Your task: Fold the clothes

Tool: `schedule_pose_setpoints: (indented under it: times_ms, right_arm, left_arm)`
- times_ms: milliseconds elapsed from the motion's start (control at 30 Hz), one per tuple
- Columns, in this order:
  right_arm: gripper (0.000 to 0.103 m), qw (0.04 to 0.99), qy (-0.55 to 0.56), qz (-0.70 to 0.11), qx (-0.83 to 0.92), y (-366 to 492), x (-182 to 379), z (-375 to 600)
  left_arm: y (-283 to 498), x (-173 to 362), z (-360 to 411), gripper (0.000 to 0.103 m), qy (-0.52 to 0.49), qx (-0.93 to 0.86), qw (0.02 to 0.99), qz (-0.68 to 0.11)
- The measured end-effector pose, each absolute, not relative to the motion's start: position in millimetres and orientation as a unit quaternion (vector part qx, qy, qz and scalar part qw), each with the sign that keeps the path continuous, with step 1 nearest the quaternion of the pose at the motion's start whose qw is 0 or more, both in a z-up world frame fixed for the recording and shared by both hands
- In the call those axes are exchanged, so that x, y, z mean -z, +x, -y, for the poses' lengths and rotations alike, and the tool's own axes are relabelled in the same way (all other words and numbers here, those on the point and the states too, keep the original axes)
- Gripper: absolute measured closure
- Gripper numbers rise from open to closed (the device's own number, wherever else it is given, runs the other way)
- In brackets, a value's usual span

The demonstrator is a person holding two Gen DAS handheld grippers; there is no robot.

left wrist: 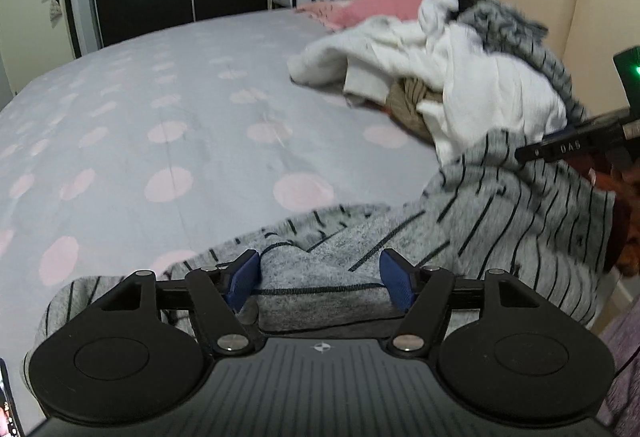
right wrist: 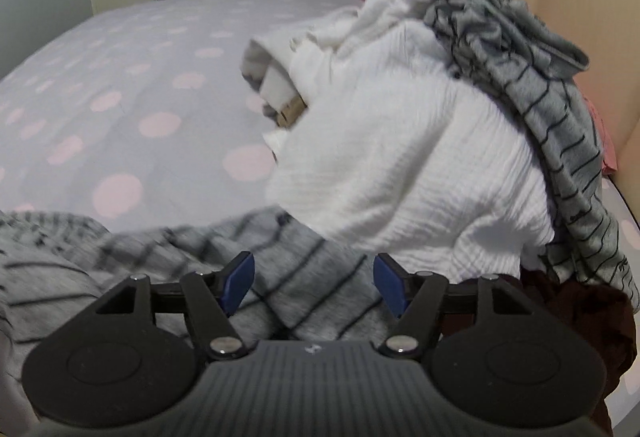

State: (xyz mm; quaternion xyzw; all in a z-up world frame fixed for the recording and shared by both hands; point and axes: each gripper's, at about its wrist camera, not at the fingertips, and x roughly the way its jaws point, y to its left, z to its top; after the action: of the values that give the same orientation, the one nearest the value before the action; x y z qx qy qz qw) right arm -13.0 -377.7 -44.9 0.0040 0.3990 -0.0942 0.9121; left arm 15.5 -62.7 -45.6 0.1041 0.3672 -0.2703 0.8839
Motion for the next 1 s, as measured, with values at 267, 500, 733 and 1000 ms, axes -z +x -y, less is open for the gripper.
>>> schedule_pose_setpoints:
  times_ms: [267,500,733,1000]
  right_arm:
    - [0.093,0.912,0.015,-0.403,0.076,-17,43,370]
    - [0.103,0.945,0.018,-0.309,0.102,-35,-5,357]
    - [0.098,0.965,0.018,-0.255,0.06,-40,-41,333]
    - [0.043,0.942,-0.008,-0.332,0.044,-12,-1,318]
  left_arm:
    - [20,51,54,0.095,0.085,0.268,0.877,-0.39]
    - [17,28,37,0.096,0.068,0.241,0.905,-0.343]
    - [11,13,26,0.096,0.06,0.227,0.917,-0.323]
    - [15,21,10,0.096,0.05,0.2,0.915,-0.348]
